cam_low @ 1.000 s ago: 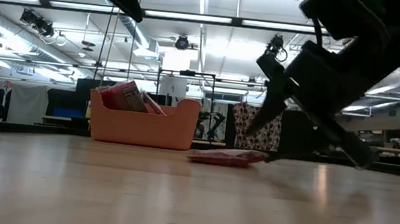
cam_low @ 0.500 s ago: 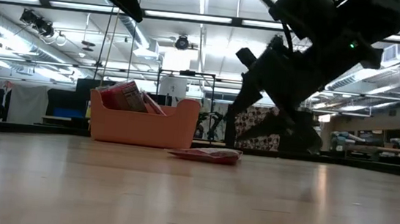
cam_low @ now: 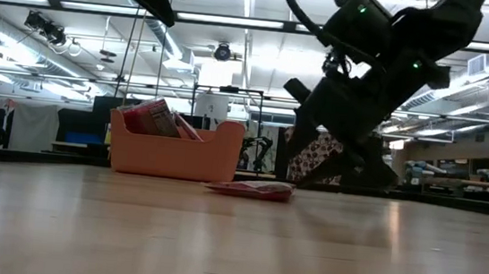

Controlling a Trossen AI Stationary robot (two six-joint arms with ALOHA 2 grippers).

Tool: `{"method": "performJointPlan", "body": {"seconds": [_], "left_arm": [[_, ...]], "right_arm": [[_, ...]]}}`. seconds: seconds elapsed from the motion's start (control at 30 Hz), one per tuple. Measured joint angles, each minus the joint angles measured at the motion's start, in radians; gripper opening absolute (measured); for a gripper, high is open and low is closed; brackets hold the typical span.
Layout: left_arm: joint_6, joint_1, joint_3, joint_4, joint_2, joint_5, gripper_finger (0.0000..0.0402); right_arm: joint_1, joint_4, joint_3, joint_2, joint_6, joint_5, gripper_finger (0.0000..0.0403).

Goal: Sort popcorn bags into baskets
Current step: Put the popcorn bag into the orange bin

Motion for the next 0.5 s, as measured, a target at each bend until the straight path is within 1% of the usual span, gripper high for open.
{"method": "performJointPlan", "body": {"seconds": [0.17,0.33,0.4,0.5], "left_arm": [[0.000,0.000,0.000,0.003,0.001,0.000,0.0215],[0.000,0.000,0.000,-0.005,0.001,0.001,0.0215],[0.000,0.000,0.000,-0.003,0.001,0.000,0.0215],[0.000,0.000,0.000,-0.004,0.001,0.000,0.0215]], "right_arm": [[-0.026,0.118,0.001,0.092,-0.090,0.012,0.0189],[-0.022,0.270,0.007,0.165,-0.157,0.087,0.0184],[-0.028,0.300,0.009,0.170,-0.167,0.070,0.0178],[-0.039,0.284,0.032,0.172,-0.172,0.035,0.0160]]}}
